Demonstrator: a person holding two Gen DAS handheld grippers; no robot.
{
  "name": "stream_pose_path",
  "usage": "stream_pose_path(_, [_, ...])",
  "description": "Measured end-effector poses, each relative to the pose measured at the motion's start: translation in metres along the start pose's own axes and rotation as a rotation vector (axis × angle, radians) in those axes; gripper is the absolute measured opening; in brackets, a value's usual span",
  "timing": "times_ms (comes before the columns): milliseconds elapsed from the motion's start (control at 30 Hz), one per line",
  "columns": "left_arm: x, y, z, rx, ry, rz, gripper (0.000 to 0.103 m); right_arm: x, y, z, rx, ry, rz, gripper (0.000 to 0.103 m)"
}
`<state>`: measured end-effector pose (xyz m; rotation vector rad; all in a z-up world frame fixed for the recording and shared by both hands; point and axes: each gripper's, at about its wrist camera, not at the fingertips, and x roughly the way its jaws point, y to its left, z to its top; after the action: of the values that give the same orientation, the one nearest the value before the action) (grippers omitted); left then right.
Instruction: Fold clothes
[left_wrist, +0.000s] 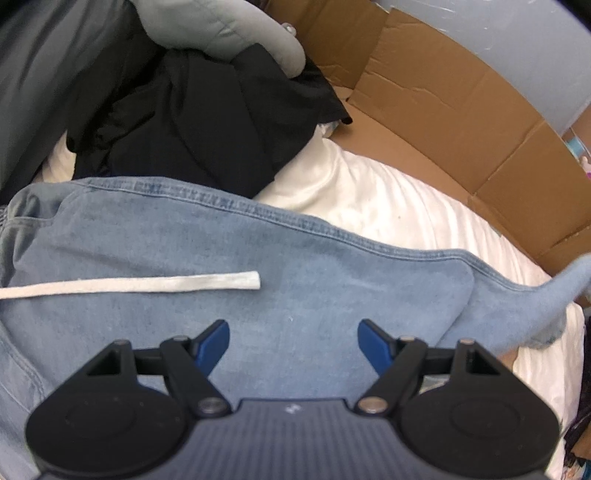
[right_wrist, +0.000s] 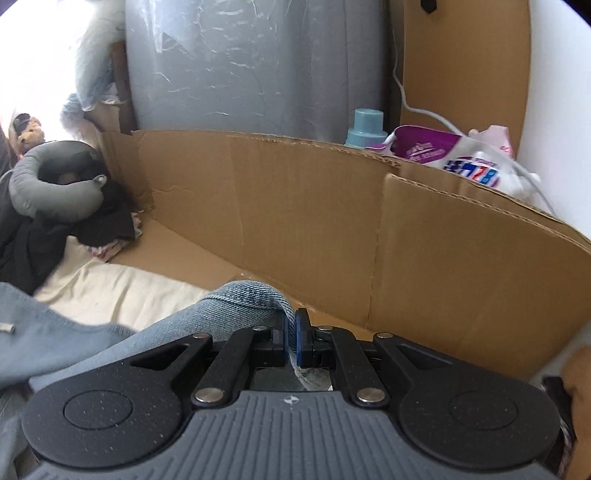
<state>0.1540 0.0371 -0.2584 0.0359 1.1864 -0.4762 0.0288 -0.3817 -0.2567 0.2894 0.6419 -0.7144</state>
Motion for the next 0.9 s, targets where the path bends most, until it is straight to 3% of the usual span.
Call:
stream_pose_path(133, [0.000,0.002,-0.001,0.003,0.000,0.002,0.079,0.033,-0.003,0.004,0.060,0.042,-0.002,0.001])
stream_pose_path(400, [0.006,0.002,-0.002,0.005,0.010,0.014,0.079,0.083,-0.010,-0.021,0.163,0.134,-0.034,0.005])
stream_pose_path(500, [0.006,0.000,-0.002,0.014,0.011,0.017,0.079,0.083,-0.013,-0.024,0.202,0.126,-0.036,0.016])
stream_pose_path(567, [0.006,-0.002,-0.003,0.019,0.010,0.018,0.079,0.076,-0.018,-0.024,0.236,0.102,-0.037,0.038])
stream_pose_path(633, [0.006,-0.003,-0.003,0.023,0.010,0.020,0.079,0.068,-0.025,-0.024,0.273,0.072,-0.039,0.050])
stream_pose_path(767, [0.008,-0.005,-0.005,0.028,0.016,0.021,0.079,0.050,-0.036,-0.030,0.335,0.043,-0.015,0.053])
stream_pose_path(900, [0.010,-0.006,-0.006,0.035,0.021,0.022,0.079,0.040,-0.043,-0.053,0.386,0.070,-0.006,0.053])
